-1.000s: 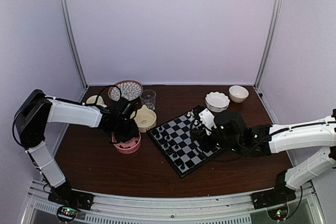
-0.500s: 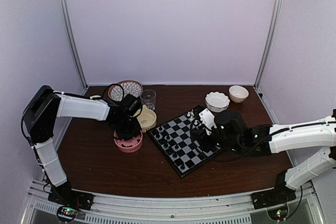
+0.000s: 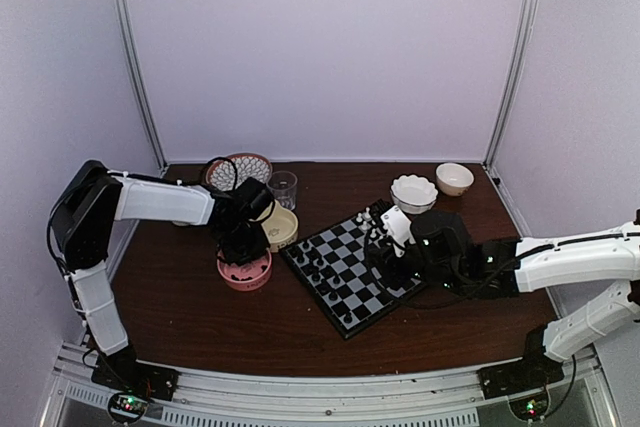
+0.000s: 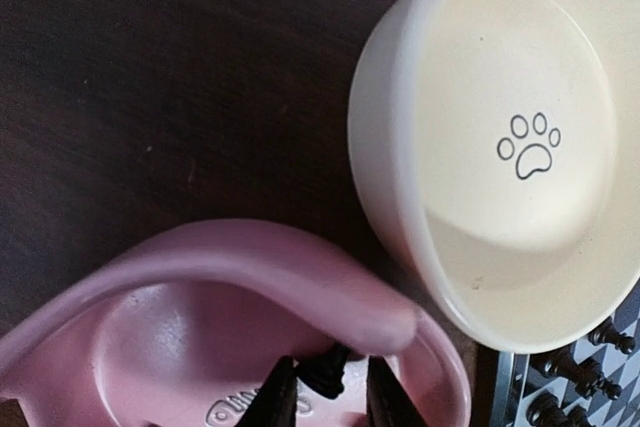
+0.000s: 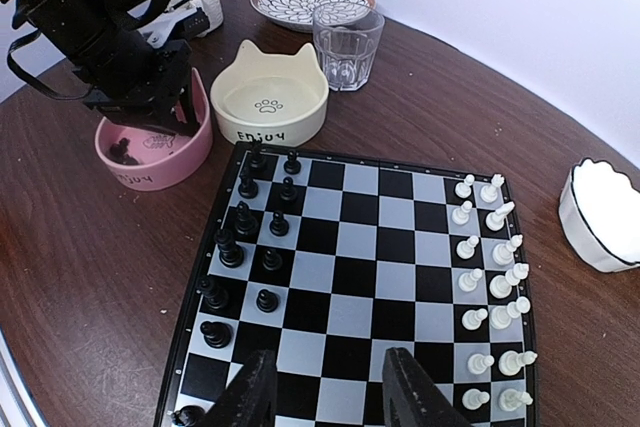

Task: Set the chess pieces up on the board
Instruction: Pick up the pawn from the storage box.

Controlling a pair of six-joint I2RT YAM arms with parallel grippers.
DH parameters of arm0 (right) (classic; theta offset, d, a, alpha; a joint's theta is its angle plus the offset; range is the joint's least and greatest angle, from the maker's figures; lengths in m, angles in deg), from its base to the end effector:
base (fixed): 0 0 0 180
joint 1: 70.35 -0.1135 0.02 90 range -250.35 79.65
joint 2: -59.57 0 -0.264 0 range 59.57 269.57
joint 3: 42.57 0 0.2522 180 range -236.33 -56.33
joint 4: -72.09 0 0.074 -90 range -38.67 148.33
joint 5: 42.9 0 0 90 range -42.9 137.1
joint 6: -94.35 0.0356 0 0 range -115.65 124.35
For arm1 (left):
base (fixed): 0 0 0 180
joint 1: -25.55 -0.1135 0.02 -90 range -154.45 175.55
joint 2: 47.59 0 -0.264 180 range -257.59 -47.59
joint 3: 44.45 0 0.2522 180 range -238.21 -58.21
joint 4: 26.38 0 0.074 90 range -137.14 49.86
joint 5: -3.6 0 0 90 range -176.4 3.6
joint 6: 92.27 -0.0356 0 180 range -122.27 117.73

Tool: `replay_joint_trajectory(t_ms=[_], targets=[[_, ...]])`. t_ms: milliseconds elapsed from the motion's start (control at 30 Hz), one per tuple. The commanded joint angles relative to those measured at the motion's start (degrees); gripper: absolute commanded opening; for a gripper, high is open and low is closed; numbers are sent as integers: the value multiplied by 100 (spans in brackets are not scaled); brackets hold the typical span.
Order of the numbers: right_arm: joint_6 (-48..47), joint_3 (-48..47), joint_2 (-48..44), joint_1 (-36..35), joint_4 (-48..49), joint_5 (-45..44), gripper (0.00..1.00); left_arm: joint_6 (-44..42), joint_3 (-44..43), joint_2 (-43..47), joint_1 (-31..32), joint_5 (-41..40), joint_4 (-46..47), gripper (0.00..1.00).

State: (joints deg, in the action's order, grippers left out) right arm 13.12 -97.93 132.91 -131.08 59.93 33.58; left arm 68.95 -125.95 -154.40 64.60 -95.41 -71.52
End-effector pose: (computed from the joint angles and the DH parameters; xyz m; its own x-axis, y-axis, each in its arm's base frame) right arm 0.1432 0.2385 0.2340 -0.3569 -0.3335 -0.8726 -0.7031 0.7109 0.0158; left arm 0.2838 -0.2230 0.1555 -0.7862 -0.5663 -0.2475 -0.5057 0.8196 -0.2693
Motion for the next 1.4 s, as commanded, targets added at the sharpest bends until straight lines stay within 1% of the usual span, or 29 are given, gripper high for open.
replay_joint_trajectory(t_ms=[0, 133, 433, 533, 733, 1000, 1167, 1267, 1367], targets=[[1, 82, -144, 17, 107, 10, 39, -251, -199, -266, -63, -171, -394, 27], [1, 91, -162, 17, 110, 12, 39, -431, -219, -309, -98, -230, -422, 29], [1, 91, -162, 17, 120, 9, 39, -918, -441, -461, -108, -90, -482, 28], [1, 91, -162, 17, 127, 12, 39, -1002, -475, -479, -108, -98, -549, 25], [1, 91, -145, 17, 138, 16, 39, -1020, -458, -519, -108, -58, -563, 15], [8, 100, -143, 17, 138, 23, 39, -1297, -449, -459, -108, -160, -719, 12], [3, 91, -146, 13, 143, 38, 39, -1716, -193, -29, -99, -322, -655, 12], [1, 83, -118, 17, 156, 59, 39, -1964, -122, 128, -100, -297, -720, 18], [10, 74, -93, 17, 164, 76, 39, -2137, -185, 60, -100, -176, -831, 22]])
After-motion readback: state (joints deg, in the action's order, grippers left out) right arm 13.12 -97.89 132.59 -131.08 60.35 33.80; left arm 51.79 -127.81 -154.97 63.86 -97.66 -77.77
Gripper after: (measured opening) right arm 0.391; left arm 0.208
